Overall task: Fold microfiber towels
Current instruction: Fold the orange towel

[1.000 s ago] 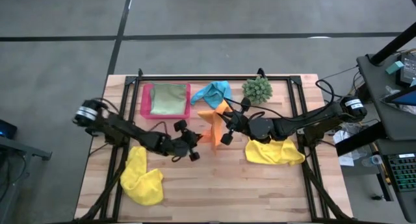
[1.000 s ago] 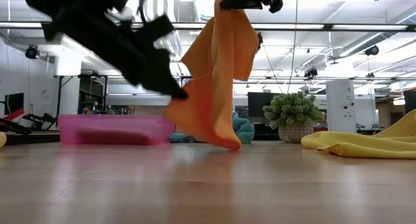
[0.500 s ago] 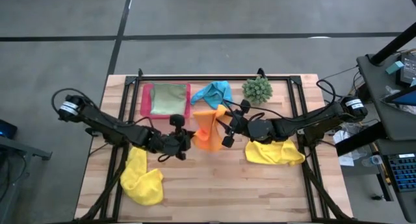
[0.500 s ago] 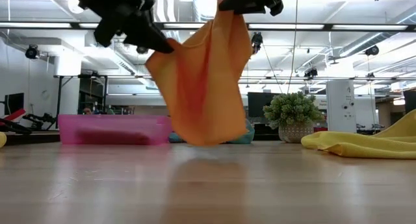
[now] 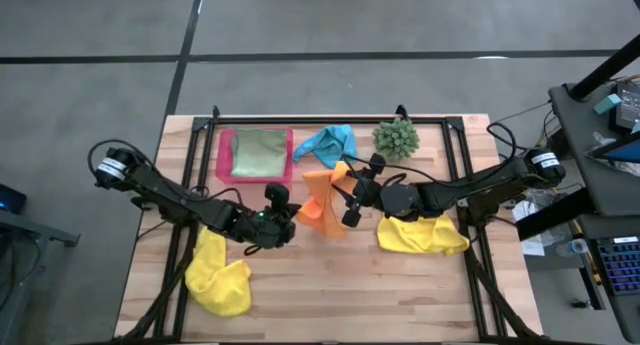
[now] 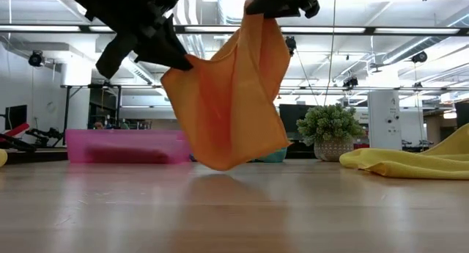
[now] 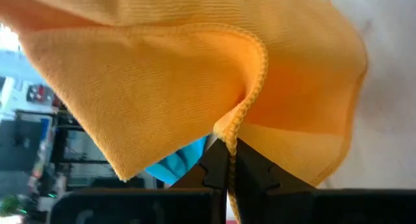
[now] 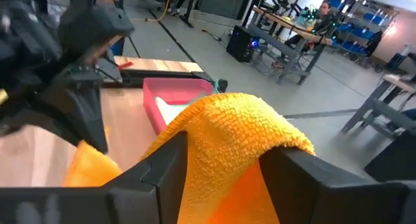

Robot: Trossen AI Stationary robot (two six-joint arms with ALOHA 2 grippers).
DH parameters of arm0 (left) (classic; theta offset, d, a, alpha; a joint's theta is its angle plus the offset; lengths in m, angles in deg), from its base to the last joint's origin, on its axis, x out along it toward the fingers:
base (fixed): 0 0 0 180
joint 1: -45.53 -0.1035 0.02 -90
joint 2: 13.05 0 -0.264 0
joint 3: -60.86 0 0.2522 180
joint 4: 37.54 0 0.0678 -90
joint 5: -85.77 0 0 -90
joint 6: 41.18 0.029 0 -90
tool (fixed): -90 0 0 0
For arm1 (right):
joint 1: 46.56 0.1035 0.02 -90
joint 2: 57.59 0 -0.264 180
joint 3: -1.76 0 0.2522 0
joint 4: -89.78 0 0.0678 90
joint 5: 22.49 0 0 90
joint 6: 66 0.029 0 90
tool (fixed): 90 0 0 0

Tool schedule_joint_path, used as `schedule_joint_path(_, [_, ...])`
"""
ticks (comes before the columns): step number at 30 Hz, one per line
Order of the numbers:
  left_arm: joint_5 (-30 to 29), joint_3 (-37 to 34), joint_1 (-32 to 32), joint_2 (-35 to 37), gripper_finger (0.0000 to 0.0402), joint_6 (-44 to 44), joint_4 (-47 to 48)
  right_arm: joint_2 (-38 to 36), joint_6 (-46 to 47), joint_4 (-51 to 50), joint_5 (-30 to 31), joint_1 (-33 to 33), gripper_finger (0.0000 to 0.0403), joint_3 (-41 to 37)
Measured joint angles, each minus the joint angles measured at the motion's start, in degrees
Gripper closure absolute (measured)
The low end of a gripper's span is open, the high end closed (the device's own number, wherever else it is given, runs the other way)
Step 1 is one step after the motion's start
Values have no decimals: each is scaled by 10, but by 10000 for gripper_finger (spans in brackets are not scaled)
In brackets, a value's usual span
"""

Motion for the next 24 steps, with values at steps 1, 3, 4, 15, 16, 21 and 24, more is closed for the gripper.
schedule_joint_path(1, [3,0,1,0,402,-17,0,-4,-16,-8,0,2,225,0])
schedule_joint_path(3, [6,0,7,0,402,-58,0,-19,-66,-57,2,11,225,1])
schedule_joint_path(4, [6,0,12,1,402,-77,0,-28,-91,-92,2,16,225,1])
schedule_joint_path(15, [-66,14,54,58,401,-48,-137,-107,64,-277,-177,16,223,1])
schedule_joint_path(16, [-66,14,54,67,401,-45,-141,-111,69,-277,-185,16,222,1])
schedule_joint_path(21, [-78,13,55,95,401,-48,-151,-128,109,-303,-215,16,222,1])
schedule_joint_path(24, [-121,13,55,118,401,-71,-153,-134,115,-338,-223,16,223,1])
